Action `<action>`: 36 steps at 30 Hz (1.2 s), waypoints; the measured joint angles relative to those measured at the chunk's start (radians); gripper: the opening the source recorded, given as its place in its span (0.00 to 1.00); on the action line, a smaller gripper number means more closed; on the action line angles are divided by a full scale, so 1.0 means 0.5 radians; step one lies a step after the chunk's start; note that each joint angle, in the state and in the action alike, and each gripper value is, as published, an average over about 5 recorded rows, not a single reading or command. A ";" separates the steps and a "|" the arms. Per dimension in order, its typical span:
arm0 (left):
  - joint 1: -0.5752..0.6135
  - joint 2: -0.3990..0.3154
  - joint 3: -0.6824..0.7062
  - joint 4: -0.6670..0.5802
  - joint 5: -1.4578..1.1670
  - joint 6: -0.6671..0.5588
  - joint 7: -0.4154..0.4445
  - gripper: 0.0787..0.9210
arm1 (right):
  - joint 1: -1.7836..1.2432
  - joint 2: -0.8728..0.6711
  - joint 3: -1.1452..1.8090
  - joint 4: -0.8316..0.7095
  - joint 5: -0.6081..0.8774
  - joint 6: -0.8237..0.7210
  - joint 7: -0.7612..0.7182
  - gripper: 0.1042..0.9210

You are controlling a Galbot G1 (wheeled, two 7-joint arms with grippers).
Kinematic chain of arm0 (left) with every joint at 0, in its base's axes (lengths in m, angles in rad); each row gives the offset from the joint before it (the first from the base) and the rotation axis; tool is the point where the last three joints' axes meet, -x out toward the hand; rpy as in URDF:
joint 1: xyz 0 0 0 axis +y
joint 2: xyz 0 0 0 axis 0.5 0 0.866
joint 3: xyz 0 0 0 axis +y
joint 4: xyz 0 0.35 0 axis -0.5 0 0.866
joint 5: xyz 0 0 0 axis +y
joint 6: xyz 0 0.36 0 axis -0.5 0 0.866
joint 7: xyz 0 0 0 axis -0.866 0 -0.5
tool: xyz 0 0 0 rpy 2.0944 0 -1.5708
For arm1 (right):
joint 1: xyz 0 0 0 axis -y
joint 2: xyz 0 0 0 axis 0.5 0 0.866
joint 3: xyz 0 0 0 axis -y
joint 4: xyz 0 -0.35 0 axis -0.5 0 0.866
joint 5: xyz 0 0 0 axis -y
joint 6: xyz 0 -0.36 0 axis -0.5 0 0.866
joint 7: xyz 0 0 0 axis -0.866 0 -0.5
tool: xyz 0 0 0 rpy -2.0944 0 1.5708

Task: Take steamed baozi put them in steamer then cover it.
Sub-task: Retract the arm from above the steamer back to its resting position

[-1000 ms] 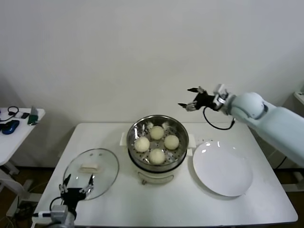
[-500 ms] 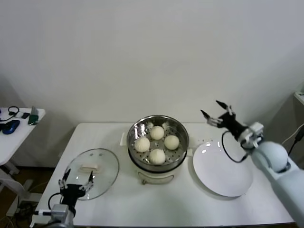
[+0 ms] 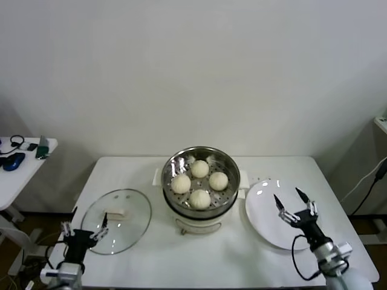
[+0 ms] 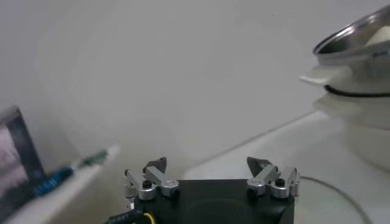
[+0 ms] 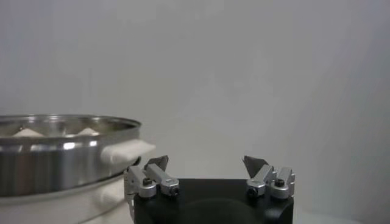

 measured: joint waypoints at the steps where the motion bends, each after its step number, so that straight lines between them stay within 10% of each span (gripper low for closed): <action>1: -0.001 0.004 -0.004 0.009 0.074 -0.023 -0.029 0.88 | -0.027 0.026 0.008 -0.004 -0.014 0.028 0.004 0.88; 17: -0.112 0.013 0.065 0.559 1.672 -0.308 -0.603 0.88 | -0.207 0.259 0.052 -0.099 -0.138 0.242 0.084 0.88; 36: -0.418 0.006 0.139 1.046 2.243 -0.333 -0.781 0.88 | -0.278 0.371 0.082 -0.143 -0.198 0.309 0.101 0.88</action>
